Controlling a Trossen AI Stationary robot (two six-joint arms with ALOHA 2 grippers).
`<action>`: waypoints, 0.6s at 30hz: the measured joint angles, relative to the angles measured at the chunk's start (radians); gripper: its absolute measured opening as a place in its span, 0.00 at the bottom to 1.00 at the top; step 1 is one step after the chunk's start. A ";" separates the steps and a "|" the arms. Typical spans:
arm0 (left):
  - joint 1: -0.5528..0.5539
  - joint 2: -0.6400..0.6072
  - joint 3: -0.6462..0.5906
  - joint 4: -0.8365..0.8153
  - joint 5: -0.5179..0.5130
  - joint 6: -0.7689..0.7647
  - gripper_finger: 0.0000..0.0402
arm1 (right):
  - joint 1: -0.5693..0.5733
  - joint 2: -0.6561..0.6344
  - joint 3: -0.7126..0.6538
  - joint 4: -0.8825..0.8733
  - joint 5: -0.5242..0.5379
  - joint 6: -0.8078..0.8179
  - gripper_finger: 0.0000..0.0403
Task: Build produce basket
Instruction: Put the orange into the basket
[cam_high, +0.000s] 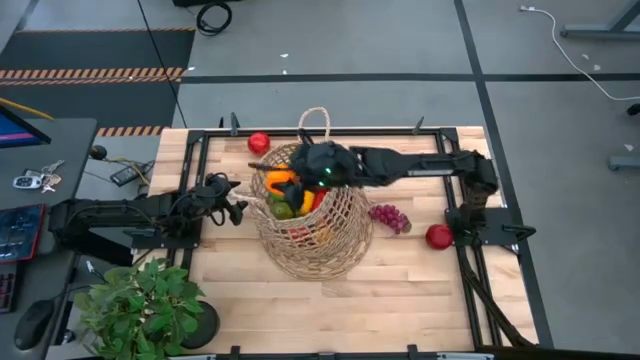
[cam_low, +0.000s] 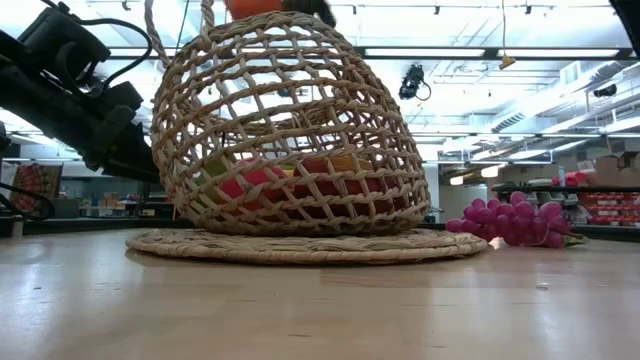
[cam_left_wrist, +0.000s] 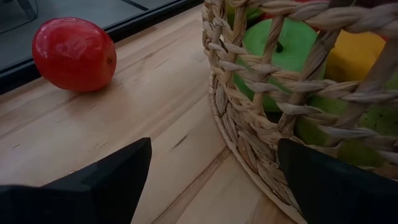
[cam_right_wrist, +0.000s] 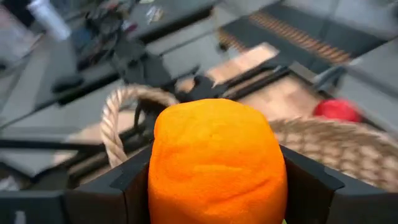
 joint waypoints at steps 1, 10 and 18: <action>0.000 0.000 0.000 0.001 0.000 0.000 0.89 | -0.018 0.019 0.000 0.019 -0.042 -0.002 0.67; 0.000 0.000 0.000 0.001 0.001 0.000 0.89 | -0.131 0.220 0.111 0.014 -0.165 -0.041 0.67; 0.000 0.000 0.000 0.000 0.000 0.000 0.89 | -0.166 0.431 0.443 -0.241 -0.207 -0.075 0.67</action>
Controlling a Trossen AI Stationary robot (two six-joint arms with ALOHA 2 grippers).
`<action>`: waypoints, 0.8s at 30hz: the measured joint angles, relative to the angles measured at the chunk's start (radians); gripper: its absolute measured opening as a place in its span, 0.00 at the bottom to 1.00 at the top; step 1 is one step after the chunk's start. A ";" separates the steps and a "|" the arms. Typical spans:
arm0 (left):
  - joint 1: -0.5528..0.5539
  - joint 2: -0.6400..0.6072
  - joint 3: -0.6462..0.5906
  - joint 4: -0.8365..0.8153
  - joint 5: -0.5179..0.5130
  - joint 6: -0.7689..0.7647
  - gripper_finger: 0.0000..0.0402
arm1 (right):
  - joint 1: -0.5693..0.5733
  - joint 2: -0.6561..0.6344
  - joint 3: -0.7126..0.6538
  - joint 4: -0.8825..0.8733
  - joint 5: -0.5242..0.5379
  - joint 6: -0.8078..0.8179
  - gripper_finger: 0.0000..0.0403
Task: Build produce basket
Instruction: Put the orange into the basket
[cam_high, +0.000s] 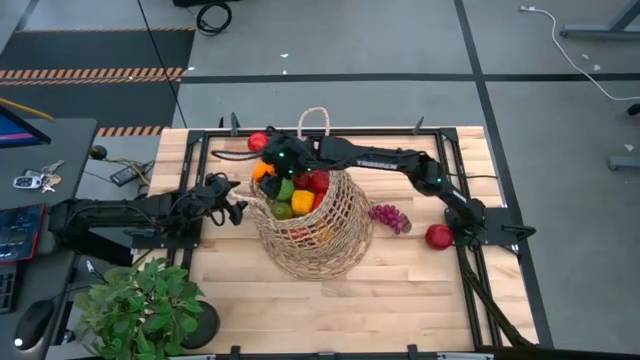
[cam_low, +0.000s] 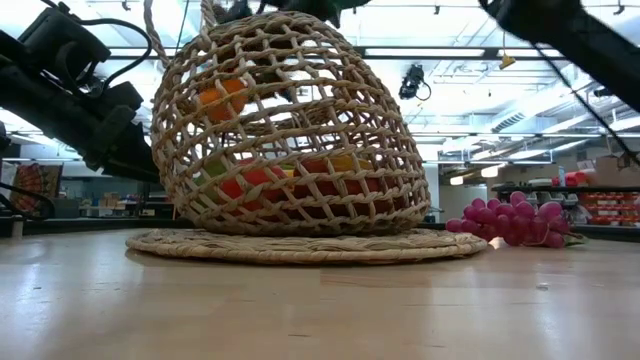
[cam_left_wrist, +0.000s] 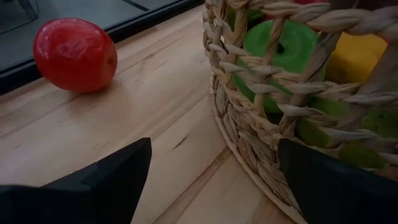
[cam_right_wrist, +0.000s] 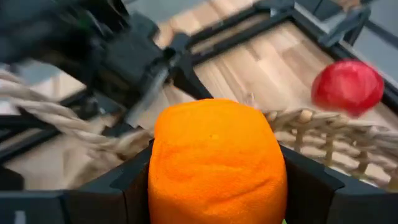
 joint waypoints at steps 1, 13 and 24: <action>0.000 0.000 0.000 0.000 0.000 0.000 0.89 | -0.003 0.024 0.030 -0.052 0.000 0.000 0.67; 0.000 0.000 0.000 -0.001 0.000 0.000 0.89 | -0.008 0.061 -0.030 -0.187 0.027 -0.121 0.67; 0.000 0.000 0.000 -0.001 0.000 0.000 0.89 | -0.005 0.058 -0.028 -0.285 0.064 -0.277 0.68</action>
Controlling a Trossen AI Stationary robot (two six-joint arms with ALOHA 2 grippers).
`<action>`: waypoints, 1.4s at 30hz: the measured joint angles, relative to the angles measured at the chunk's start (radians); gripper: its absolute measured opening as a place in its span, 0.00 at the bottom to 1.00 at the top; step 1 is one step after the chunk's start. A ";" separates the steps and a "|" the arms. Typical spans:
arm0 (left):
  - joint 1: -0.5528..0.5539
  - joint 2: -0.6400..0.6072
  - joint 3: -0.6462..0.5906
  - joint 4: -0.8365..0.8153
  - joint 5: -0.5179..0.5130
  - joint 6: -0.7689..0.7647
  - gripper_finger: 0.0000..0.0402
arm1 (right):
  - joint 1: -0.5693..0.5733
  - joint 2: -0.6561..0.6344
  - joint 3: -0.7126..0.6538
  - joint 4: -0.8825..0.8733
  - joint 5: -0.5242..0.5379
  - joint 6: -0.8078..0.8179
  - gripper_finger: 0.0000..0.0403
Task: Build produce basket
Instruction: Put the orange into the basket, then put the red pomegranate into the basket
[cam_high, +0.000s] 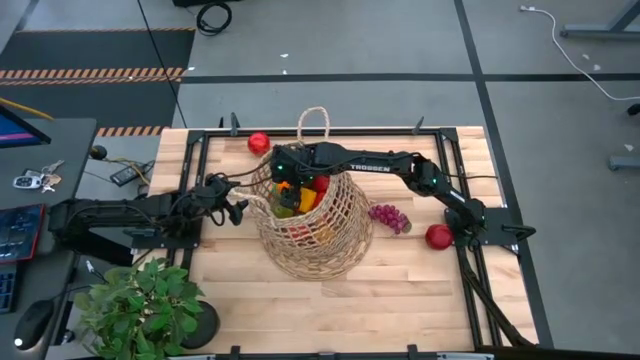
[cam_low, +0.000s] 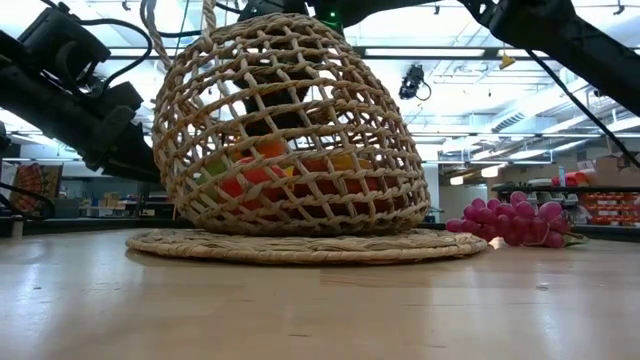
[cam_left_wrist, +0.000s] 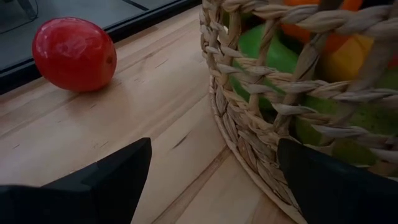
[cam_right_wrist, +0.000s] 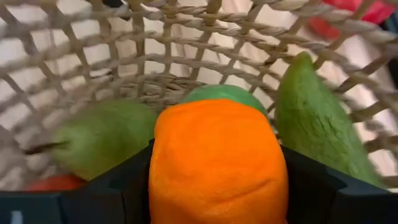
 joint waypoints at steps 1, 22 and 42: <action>0.000 0.000 0.000 0.000 0.000 0.000 0.89 | 0.001 0.000 0.000 0.000 0.008 -0.022 0.70; 0.000 0.000 0.000 0.000 0.000 0.000 0.89 | 0.046 -0.228 0.058 -0.017 0.050 -0.009 0.94; 0.000 0.000 0.000 0.000 0.000 0.000 0.89 | 0.501 -0.542 -0.290 -0.509 0.666 0.423 0.92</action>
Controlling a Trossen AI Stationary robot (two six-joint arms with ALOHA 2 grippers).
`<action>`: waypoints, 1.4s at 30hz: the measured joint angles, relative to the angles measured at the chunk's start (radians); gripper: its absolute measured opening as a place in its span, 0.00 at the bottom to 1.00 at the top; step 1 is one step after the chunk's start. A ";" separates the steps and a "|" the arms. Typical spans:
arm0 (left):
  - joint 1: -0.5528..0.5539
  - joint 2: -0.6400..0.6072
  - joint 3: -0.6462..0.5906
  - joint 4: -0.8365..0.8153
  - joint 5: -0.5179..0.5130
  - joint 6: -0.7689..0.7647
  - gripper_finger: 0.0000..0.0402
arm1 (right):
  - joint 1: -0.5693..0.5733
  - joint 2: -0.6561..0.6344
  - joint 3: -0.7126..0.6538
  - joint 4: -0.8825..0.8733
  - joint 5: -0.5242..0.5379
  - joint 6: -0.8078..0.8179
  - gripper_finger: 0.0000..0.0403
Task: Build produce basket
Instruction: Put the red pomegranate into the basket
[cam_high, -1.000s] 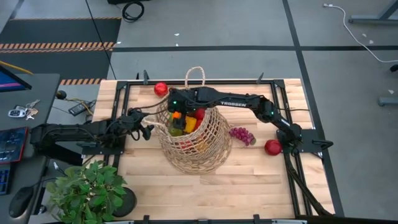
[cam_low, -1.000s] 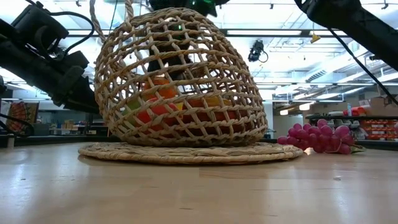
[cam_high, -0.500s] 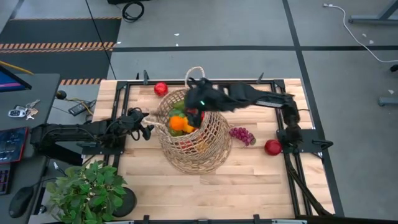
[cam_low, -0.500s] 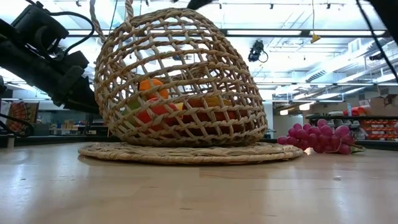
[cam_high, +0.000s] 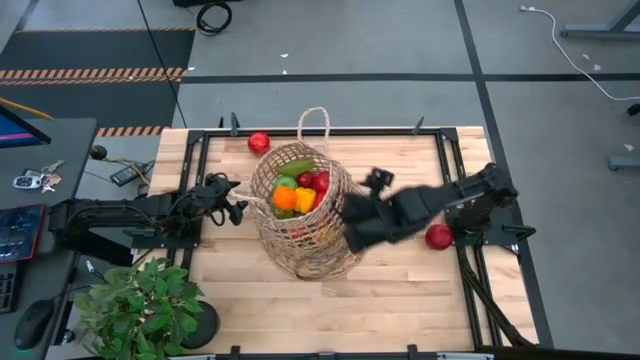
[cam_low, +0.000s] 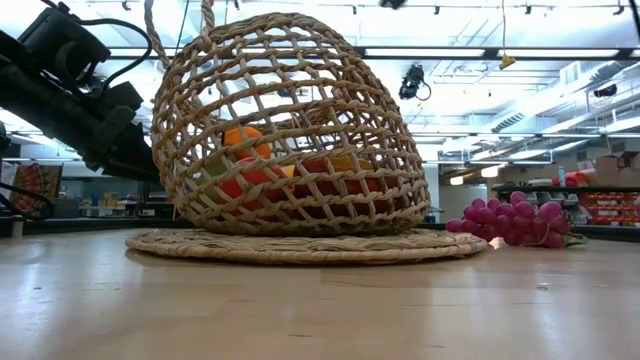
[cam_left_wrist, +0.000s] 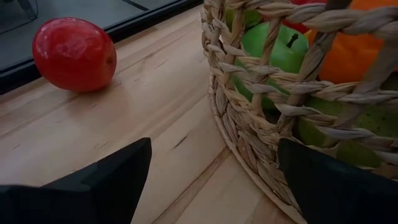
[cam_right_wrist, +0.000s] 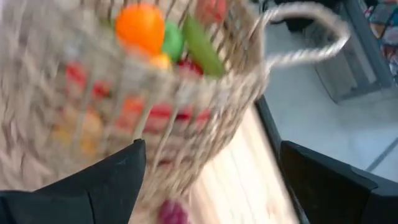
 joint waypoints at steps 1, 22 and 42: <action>0.000 0.000 0.000 0.000 0.000 0.000 0.89 | 0.019 -0.021 -0.064 0.005 0.000 0.038 0.92; 0.000 0.000 0.000 0.000 0.000 0.000 0.89 | 0.320 -0.261 -0.970 0.067 0.193 0.972 0.92; 0.000 0.000 0.000 0.000 0.000 0.000 0.89 | 0.441 -0.299 -1.029 0.158 0.132 0.883 0.92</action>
